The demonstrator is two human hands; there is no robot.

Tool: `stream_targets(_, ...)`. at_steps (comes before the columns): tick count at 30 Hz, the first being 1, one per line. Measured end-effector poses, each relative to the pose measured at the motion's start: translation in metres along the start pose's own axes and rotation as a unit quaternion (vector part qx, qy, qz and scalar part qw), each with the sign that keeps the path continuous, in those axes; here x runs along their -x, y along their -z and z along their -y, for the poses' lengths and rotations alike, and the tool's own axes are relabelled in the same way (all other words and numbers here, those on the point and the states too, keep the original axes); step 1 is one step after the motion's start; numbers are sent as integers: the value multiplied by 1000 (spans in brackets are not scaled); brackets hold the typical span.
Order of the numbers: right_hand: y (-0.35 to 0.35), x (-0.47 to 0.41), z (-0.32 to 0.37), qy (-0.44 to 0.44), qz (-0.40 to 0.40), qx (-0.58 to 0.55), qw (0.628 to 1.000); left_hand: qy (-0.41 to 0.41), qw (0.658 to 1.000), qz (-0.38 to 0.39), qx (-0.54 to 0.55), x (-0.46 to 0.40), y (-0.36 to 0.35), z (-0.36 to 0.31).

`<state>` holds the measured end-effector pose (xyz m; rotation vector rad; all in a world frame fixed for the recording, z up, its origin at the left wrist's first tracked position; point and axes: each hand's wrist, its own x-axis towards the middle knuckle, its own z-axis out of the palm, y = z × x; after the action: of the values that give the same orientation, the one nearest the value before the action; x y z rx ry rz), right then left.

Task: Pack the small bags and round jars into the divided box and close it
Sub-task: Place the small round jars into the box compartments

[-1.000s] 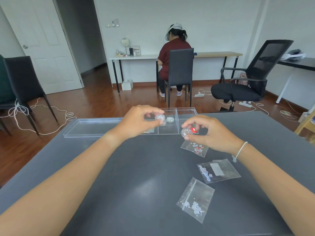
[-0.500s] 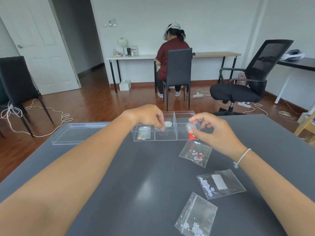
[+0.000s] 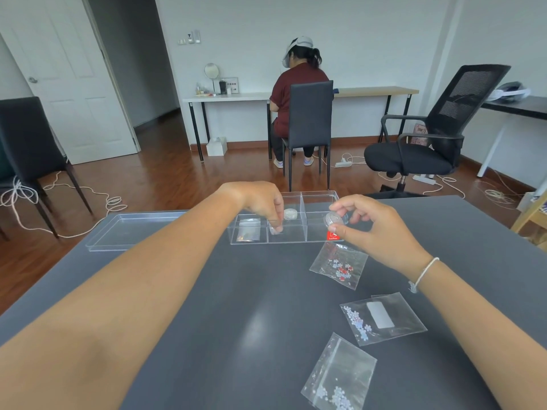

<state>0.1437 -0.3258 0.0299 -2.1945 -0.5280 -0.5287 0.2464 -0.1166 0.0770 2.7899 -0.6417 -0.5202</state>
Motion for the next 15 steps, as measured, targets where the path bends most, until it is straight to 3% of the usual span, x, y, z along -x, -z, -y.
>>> stream_targets(7,1,0,-1,-1,-1,1,1000,-1,1000,-11,-1,1,-3,0)
stream_targets(15,1,1,1,-2,2,7,1000,-15,997,-11,69,2,-5,5)
